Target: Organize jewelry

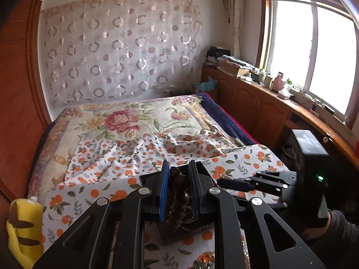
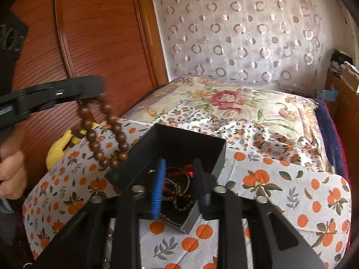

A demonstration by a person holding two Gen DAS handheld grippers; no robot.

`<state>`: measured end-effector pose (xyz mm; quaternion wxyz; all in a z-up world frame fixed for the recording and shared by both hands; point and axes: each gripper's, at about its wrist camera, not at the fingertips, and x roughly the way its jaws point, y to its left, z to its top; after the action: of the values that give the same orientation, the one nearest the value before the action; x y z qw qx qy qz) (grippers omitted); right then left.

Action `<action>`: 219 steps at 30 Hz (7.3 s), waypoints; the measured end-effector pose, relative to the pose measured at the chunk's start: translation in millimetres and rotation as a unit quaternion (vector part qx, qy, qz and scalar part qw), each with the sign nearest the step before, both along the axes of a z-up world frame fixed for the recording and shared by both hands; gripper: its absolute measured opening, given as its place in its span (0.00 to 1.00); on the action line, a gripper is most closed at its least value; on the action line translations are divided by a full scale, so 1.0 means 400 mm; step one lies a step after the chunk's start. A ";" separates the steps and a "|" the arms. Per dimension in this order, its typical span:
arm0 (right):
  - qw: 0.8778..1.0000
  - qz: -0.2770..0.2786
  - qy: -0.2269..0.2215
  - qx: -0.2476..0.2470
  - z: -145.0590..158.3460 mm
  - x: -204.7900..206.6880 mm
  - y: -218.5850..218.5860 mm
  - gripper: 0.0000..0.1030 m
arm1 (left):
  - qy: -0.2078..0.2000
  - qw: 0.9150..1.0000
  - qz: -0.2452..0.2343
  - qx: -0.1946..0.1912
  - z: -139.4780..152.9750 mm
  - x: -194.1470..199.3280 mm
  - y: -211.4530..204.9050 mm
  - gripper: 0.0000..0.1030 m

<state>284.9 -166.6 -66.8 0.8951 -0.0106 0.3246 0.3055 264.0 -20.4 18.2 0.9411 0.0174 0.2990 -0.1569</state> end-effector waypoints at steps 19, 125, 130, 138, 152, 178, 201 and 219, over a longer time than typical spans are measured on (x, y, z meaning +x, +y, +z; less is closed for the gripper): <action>1.000 -0.022 0.011 0.000 -0.006 0.025 -0.057 0.29 | 0.045 0.999 -0.010 0.014 -0.104 0.115 -0.039 0.16; 0.997 -0.038 0.052 -0.046 -0.085 -0.259 -0.125 0.16 | 0.072 0.996 -0.036 0.037 -0.258 -0.269 -0.052 0.67; 0.998 -0.028 0.027 -0.042 -0.025 -0.254 -0.110 0.16 | 0.055 0.998 -0.025 0.028 -0.225 -0.243 -0.033 0.67; 0.998 -0.031 -0.012 -0.045 0.073 -0.239 -0.099 0.16 | 0.032 0.999 -0.018 0.023 -0.184 -0.204 -0.012 0.67; 0.994 -0.032 -0.094 -0.051 0.251 -0.189 -0.067 0.16 | 0.018 1.000 -0.001 0.018 -0.156 -0.167 0.017 0.67; 0.997 0.001 -0.053 -0.051 0.160 -0.022 0.023 0.17 | 0.026 0.999 0.022 0.012 -0.149 -0.066 0.058 0.67; 0.996 -0.087 0.011 -0.025 -0.061 0.020 -0.179 0.27 | 0.055 0.996 0.012 0.076 -0.192 0.120 -0.076 0.67; 0.996 -0.082 0.009 -0.040 -0.076 0.009 -0.177 0.27 | 0.055 0.995 0.032 0.073 -0.200 0.118 -0.077 0.69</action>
<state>288.3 -237.4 -97.4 0.9130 -0.0168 0.3443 0.2183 311.4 -51.4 -61.6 0.9241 0.0678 0.3610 -0.1055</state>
